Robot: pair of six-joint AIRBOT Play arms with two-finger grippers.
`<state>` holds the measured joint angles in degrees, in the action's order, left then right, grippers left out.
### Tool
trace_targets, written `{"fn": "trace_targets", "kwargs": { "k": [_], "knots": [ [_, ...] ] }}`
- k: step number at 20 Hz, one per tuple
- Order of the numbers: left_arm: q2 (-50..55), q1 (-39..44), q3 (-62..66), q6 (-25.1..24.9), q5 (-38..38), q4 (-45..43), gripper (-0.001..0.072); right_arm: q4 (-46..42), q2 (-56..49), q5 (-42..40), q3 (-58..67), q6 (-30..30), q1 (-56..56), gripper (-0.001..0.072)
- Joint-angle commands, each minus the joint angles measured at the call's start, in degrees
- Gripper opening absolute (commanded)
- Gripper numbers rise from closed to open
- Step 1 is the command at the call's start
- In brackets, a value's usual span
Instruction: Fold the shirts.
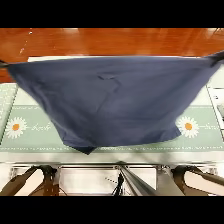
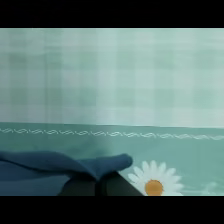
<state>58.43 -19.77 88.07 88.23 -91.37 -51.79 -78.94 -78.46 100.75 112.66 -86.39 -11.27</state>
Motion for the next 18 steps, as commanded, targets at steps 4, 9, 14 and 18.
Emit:
{"fn": "trace_targets", "kwargs": {
  "k": [4,9,14,18],
  "knots": [
    [22.77,6.51,-2.43,-5.79,18.05,6.58,0.0029,5.95,-18.86,-15.50,0.07,-0.28,0.00,0.0019],
    [33.73,8.50,-2.43,-6.80,22.64,8.33,0.0030,8.20,-26.12,-20.06,0.07,-2.99,0.02,0.0020],
    [40.35,10.25,-2.43,-6.75,19.10,8.33,0.0120,8.59,-30.62,-17.31,0.07,-2.78,0.00,0.0118],
    [40.11,7.85,-1.31,-6.75,11.50,7.69,0.0421,8.20,-28.00,-10.56,0.09,4.15,-0.61,0.0374]
  ]
}}
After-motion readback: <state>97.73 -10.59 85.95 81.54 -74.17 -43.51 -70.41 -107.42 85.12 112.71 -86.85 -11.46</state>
